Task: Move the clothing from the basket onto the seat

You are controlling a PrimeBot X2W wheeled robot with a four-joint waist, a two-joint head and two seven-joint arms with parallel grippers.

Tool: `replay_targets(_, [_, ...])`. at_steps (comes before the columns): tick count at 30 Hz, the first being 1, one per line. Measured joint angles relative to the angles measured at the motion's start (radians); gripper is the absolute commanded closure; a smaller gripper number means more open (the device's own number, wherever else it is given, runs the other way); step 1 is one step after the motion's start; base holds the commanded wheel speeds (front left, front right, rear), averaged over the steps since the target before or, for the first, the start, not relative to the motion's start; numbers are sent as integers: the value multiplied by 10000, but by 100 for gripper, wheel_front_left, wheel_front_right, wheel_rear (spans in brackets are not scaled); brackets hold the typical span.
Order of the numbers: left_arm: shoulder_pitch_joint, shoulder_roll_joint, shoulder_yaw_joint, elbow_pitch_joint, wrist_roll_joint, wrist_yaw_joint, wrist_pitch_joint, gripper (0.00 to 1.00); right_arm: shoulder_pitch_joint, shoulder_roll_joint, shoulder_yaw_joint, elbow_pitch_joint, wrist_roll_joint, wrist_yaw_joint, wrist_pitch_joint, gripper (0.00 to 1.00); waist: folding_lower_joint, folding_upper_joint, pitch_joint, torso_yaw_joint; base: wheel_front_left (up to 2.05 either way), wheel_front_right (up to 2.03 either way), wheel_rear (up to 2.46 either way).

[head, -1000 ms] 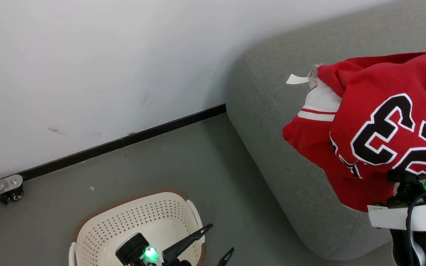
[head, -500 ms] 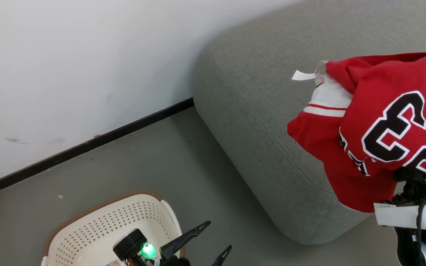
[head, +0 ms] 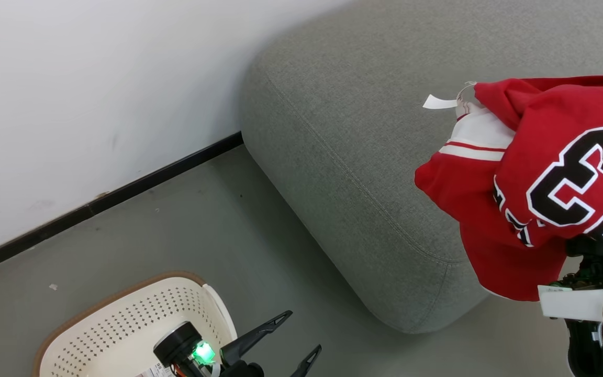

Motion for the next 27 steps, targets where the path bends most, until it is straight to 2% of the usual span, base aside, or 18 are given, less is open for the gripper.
replay_targets(14, [-14, 109, 75, -86, 84, 0, 0, 0, -1, 40, -1300, 1118, 219, -2, 0, 100, 0, 0, 192, -233, 0, 0, 0])
replay_targets(19, [36, 54, 316, -98, -23, 2, 0, 0, -116, 48, -1348, 1444, 222, -2, -2, 100, 0, 0, 297, -238, 0, 0, 0])
replay_targets(23, [71, 113, 382, -155, -2, 2, 0, 0, -165, 73, -1425, 2113, 871, -2, 0, 100, 0, 0, 410, -231, 0, 0, 0])
replay_targets(27, [83, 169, 382, -199, 27, 2, 0, 0, -621, 90, -1645, 2397, 988, -2, 0, 100, 0, 0, 538, -190, 0, 0, 0])
